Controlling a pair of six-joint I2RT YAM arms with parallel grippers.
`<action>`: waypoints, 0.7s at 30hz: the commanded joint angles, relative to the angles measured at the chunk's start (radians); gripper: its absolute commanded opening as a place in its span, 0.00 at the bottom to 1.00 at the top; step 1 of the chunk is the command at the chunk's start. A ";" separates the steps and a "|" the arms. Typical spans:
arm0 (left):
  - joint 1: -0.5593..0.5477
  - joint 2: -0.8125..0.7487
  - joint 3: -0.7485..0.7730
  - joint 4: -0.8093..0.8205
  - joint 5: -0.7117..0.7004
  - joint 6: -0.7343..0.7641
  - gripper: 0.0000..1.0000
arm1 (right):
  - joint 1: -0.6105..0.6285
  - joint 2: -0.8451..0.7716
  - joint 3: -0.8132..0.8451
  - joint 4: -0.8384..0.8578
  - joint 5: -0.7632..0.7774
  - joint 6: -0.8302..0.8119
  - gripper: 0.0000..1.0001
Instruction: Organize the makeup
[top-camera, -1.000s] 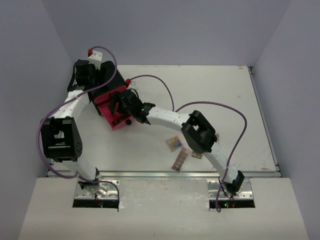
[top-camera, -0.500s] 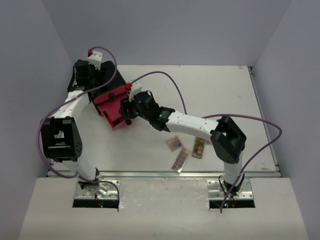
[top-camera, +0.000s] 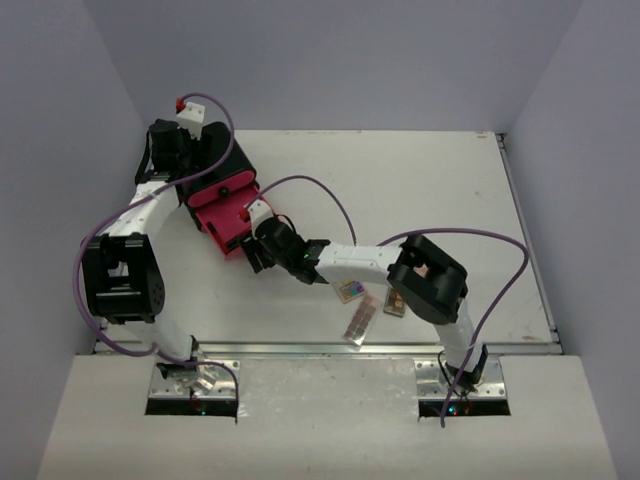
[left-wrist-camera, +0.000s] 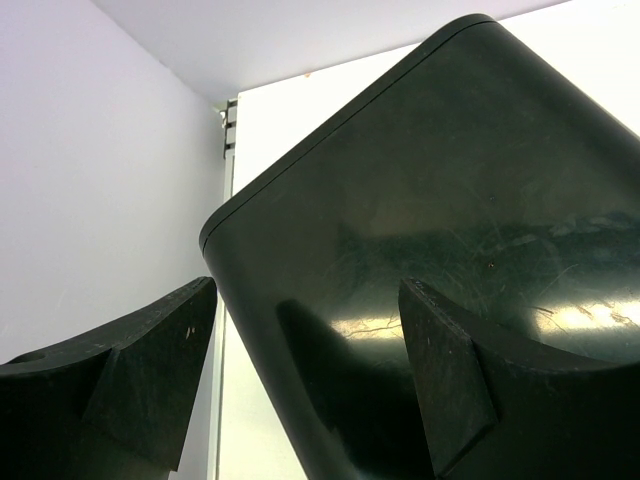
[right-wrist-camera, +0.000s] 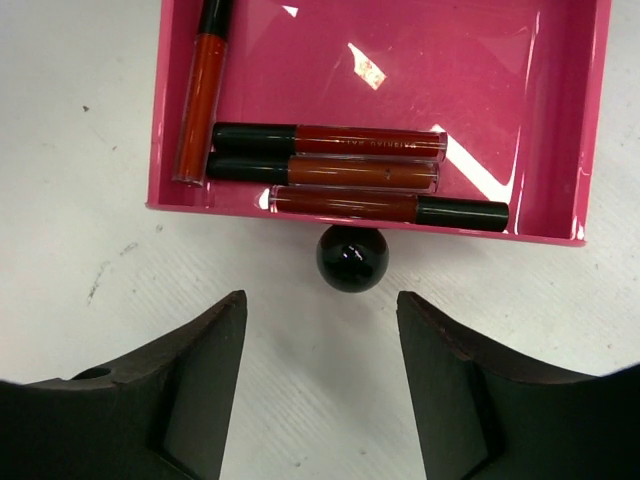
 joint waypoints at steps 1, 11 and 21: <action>0.013 0.024 -0.036 -0.072 0.017 0.014 0.73 | 0.000 0.042 0.061 0.015 0.050 0.019 0.61; 0.015 0.038 -0.039 -0.070 0.025 0.011 0.73 | -0.002 0.124 0.152 0.017 0.093 0.017 0.57; 0.018 0.050 -0.045 -0.069 0.036 0.009 0.72 | -0.011 0.157 0.231 0.142 0.162 0.013 0.31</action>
